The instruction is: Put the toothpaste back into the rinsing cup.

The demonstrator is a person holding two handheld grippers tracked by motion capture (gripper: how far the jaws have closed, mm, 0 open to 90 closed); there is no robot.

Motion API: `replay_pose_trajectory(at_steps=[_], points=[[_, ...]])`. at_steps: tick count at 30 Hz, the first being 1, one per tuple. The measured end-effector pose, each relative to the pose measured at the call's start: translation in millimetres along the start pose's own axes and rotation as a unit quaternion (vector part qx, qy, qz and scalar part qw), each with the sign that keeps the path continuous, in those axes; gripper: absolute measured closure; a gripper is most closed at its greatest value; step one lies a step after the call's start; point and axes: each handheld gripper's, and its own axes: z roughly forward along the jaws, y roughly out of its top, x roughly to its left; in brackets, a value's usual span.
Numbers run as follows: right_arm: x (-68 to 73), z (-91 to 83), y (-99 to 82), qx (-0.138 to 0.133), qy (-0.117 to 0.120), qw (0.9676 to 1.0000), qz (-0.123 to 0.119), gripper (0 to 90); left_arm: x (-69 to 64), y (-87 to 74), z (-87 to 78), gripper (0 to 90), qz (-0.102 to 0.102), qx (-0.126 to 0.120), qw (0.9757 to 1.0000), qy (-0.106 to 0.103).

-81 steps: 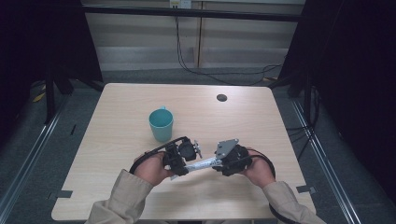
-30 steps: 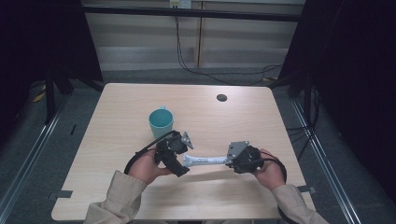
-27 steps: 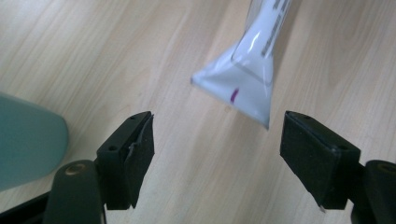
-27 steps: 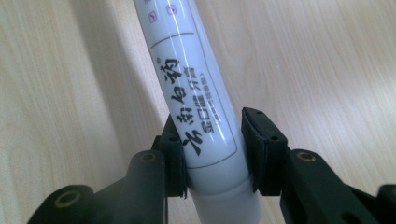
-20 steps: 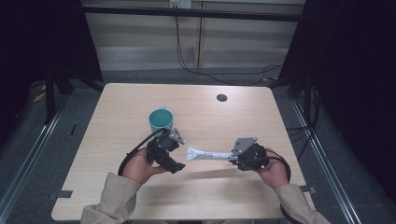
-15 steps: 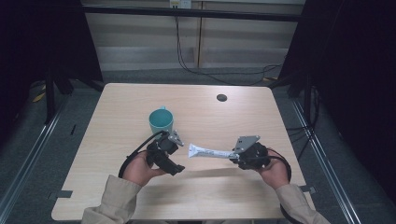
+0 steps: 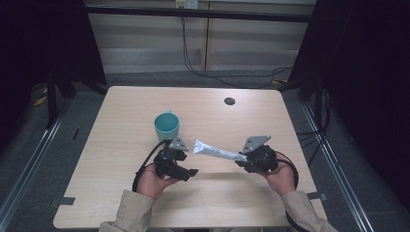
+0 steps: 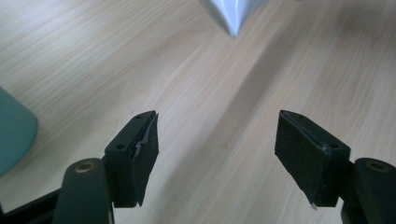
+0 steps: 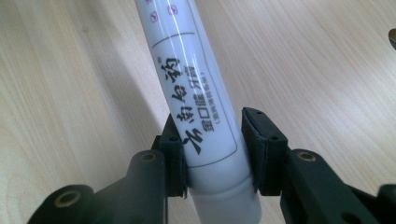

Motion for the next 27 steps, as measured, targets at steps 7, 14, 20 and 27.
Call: replay_pose_trajectory(at_steps=[7, 14, 20, 27], points=[[1.2, 3.2, 3.3, -0.001, 0.005, 0.9996, 0.027, 63.2, -6.4, 5.0, 5.0, 31.8, -0.006, -0.022, 0.9997, -0.006], [5.2, 8.5, 8.4, 0.001, 0.007, 0.9993, 0.038, 63.2, -11.6, 10.0, 12.9, 33.4, -0.014, -0.026, 0.9995, -0.015], [10.7, 11.5, 14.0, 0.0, 0.012, 0.9994, 0.031, 63.1, -14.6, 12.7, 15.5, 36.0, -0.025, -0.042, 0.9985, -0.024], [14.1, 16.5, 17.6, 0.002, 0.018, 0.9989, 0.043, 63.1, -16.0, 12.8, 18.5, 41.9, -0.039, -0.055, 0.9967, -0.045]])
